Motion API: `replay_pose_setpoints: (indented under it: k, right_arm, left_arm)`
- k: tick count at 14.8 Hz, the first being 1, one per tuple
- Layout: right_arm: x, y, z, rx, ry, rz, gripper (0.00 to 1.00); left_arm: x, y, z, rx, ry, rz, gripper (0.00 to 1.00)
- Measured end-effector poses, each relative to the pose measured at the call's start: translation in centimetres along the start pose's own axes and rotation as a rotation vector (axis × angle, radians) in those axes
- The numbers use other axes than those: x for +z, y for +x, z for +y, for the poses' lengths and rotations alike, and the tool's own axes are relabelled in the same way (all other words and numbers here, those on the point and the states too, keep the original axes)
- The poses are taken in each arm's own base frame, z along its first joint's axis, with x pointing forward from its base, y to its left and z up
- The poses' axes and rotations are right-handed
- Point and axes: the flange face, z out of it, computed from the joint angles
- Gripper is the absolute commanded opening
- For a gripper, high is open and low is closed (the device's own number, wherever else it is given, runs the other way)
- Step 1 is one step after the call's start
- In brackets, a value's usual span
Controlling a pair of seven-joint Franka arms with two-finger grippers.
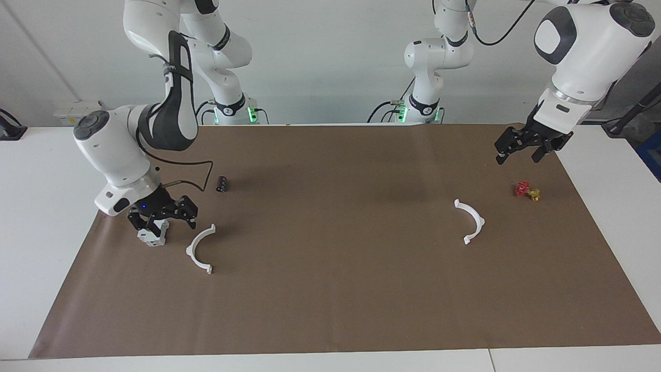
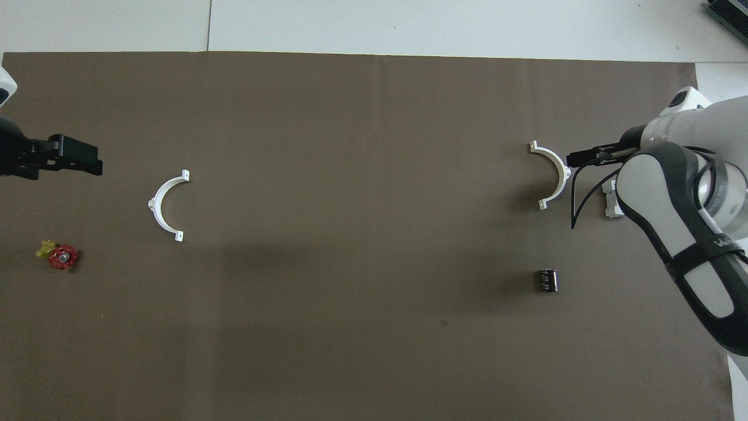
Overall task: Assemble drain pipe with both arms
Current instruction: 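Reach the right gripper to the white clamp half nearer it, then grasp the white clamp half and carry it toward the table center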
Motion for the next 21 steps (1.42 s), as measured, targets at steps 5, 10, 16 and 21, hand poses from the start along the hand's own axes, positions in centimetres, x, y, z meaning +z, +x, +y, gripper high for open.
replay_pose_setpoints:
  k: [5,10,16,21]
  right_arm:
    - [7.2,-0.3,1.3,-0.08,-0.031,-0.014,0.99]
    - [9.1,-0.5,0.9,-0.088,-0.027,-0.036,0.61]
    - [8.5,-0.2,0.6,-0.093,-0.012,-0.051,0.0]
    - [7.6,0.5,0.1,-0.1,0.011,-0.077,0.0]
  left_arm:
    - [0.0,0.0,0.0,0.0,0.0,0.0,1.0]
    - [0.0,0.0,-0.1,-0.001,0.0,0.0,1.0]
    - [0.0,0.0,-0.1,-0.002,0.0,0.0,1.0]
    - [0.1,0.0,-0.2,-0.004,0.0,-0.001,1.0]
